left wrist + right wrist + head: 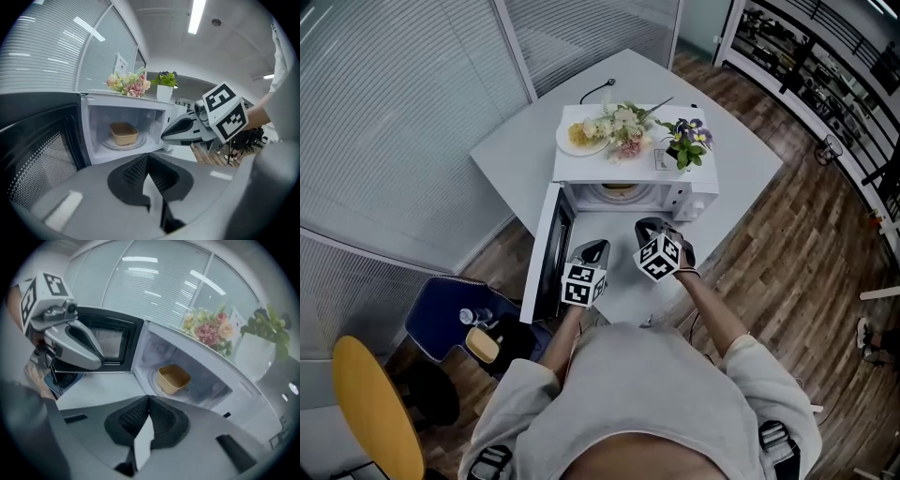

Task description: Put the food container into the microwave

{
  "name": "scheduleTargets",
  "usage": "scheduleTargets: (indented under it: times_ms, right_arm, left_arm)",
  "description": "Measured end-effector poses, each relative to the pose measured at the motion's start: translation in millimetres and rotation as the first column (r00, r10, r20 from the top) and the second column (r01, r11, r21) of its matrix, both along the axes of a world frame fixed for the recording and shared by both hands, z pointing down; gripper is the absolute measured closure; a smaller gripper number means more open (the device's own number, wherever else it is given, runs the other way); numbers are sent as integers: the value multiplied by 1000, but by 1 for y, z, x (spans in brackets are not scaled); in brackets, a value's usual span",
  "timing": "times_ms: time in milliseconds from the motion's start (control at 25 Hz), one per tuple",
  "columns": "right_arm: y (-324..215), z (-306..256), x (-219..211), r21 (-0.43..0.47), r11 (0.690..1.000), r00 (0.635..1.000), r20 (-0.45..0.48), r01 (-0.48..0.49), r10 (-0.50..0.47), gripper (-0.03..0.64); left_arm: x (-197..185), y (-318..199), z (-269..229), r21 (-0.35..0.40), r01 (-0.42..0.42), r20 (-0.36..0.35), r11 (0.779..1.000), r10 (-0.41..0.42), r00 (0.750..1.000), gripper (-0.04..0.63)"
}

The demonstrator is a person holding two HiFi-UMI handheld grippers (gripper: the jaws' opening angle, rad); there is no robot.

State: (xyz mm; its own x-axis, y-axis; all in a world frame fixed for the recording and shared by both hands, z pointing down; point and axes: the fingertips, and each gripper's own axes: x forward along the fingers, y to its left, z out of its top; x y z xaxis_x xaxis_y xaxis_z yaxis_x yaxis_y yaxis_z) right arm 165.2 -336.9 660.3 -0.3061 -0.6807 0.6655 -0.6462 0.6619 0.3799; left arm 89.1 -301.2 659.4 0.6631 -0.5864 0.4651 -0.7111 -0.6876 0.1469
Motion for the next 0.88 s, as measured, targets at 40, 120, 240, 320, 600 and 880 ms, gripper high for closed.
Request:
scheduleTargets:
  times_ms: [40,120,240,320,600,880]
  right_arm:
    - [0,-3,1,-3,1000,999,32,-15,16,603]
    - [0,-8,5,-1,999,996,72,-42,42,603]
    - [2,-15,12,-10,995,983,153,-96,96,603]
    - [4,-21,17,-19,990,966,219,-137,138,603]
    - [16,-30,39,-30,962,877,404,-272,261,603]
    - [32,-29,75,-38,924,812,466,-379,352,603]
  left_arm:
    - [0,-1,0,2,-1,0,1000,1,1000,584]
    - [0,-3,-1,5,-3,2,1000,3,1000,584]
    - [0,-4,-2,8,-5,4,1000,5,1000,584]
    - [1,-6,-4,12,-5,2,1000,5,1000,584]
    - [0,-9,-7,13,-4,0,1000,4,1000,584]
    - [-2,-12,-5,8,0,5,1000,0,1000,584]
